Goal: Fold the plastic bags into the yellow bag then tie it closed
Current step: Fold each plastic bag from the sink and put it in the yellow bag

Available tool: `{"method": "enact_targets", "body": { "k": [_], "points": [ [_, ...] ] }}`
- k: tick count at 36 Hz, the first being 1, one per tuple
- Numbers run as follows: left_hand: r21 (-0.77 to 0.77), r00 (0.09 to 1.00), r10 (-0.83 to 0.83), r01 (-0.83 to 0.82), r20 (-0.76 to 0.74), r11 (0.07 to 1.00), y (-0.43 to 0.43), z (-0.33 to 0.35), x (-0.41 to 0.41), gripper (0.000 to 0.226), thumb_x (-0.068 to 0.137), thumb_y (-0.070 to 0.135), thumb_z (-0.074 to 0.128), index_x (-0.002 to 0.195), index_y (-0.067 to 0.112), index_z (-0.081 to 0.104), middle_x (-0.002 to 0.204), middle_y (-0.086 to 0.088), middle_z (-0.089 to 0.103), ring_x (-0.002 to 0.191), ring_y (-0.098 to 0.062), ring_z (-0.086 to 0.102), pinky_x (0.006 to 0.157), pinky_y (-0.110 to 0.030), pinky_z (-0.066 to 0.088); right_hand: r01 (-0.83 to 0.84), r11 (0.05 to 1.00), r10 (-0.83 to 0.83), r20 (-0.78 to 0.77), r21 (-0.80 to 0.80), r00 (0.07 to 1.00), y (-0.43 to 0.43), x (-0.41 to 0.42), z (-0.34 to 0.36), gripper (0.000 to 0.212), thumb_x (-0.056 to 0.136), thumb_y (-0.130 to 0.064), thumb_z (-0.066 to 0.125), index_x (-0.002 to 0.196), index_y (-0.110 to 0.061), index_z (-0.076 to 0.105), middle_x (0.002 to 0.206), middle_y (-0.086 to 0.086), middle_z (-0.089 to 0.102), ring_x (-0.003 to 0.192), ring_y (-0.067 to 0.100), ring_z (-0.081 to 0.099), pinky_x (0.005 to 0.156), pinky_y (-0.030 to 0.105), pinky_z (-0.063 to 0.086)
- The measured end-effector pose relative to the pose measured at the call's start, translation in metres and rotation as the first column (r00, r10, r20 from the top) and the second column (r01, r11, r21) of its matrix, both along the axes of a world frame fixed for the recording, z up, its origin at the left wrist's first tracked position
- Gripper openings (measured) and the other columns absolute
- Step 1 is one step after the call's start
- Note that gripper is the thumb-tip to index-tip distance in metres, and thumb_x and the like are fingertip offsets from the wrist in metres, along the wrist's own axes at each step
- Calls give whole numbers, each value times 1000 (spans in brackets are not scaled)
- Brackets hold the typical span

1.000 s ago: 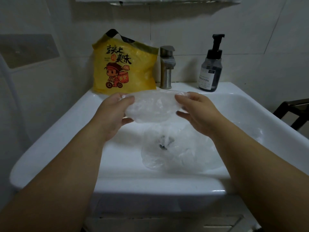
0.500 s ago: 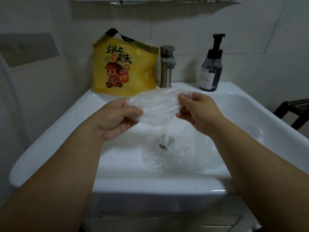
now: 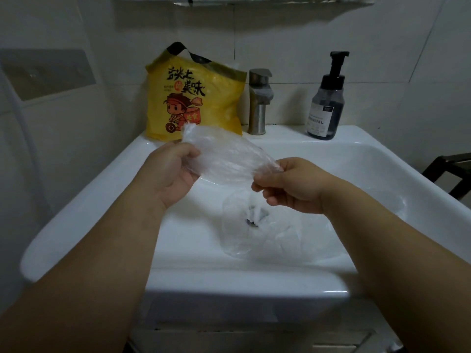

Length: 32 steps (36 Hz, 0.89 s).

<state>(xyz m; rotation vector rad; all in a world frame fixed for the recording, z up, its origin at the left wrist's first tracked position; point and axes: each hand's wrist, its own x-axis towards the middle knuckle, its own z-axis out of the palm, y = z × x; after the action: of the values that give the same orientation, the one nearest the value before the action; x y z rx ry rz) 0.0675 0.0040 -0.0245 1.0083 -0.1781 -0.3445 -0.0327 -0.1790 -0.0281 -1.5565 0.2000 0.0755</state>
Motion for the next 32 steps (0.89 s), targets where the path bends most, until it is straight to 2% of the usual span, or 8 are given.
{"method": "enact_targets", "body": {
  "k": [3,8,17,21,23,27,29,32],
  "points": [
    [-135,1000,-16,16,0,991,0,4,-3,39,81,-12,35,65,12,62,69,-2,65,63,-12,59,64,-16,44,-46,998,45,21,49,999,2,0,3,13,87,-11,65,99,-5,62,88,11,64,59,14,57,51,22,53],
    [13,991,56,-58,119,998,-4,0,-4,35,84,-17,38,85,10,61,73,0,69,69,-10,67,63,-19,56,-186,974,181,50,128,982,3,-4,9,51,68,-27,78,112,-10,60,103,10,60,71,20,60,60,29,56],
    [159,984,78,-104,162,982,-4,-4,-4,34,82,-19,41,89,6,63,86,-6,69,79,-15,68,66,-22,57,-35,998,38,53,-55,998,2,-2,2,19,90,-11,61,100,4,63,77,11,54,63,16,55,56,21,54],
    [-134,999,11,-7,34,991,3,6,-8,12,66,0,58,74,7,64,83,-5,66,87,-18,60,81,-26,46,24,999,-22,108,-25,994,5,0,1,8,91,-7,59,87,-2,64,70,10,53,60,15,53,55,21,54],
    [-216,997,-66,72,34,974,6,8,-9,38,61,35,69,89,9,71,99,-6,71,103,-22,64,96,-40,46,14,994,-30,148,106,989,8,1,5,10,92,-9,57,88,-1,61,76,13,53,59,13,52,55,20,53],
    [204,897,-437,418,60,885,-11,-5,-18,116,23,71,84,123,17,61,117,-6,68,113,-21,60,101,-46,37,-8,967,-43,196,254,980,21,3,7,14,94,-6,53,82,-2,59,69,9,54,51,10,51,47,17,47],
    [402,839,-539,470,74,786,-27,-13,-31,73,48,62,85,105,19,70,88,1,72,84,-11,67,88,-34,46,8,988,-41,216,152,976,30,4,3,19,93,3,49,77,-1,58,64,10,52,51,13,49,46,18,44],
    [376,923,-367,302,114,876,-41,-15,-33,24,80,32,70,87,9,68,70,-3,66,66,-14,62,64,-25,52,64,998,-56,272,-23,961,39,6,-4,22,92,6,50,75,-3,60,63,8,56,54,14,52,48,21,43]
  ]
}}
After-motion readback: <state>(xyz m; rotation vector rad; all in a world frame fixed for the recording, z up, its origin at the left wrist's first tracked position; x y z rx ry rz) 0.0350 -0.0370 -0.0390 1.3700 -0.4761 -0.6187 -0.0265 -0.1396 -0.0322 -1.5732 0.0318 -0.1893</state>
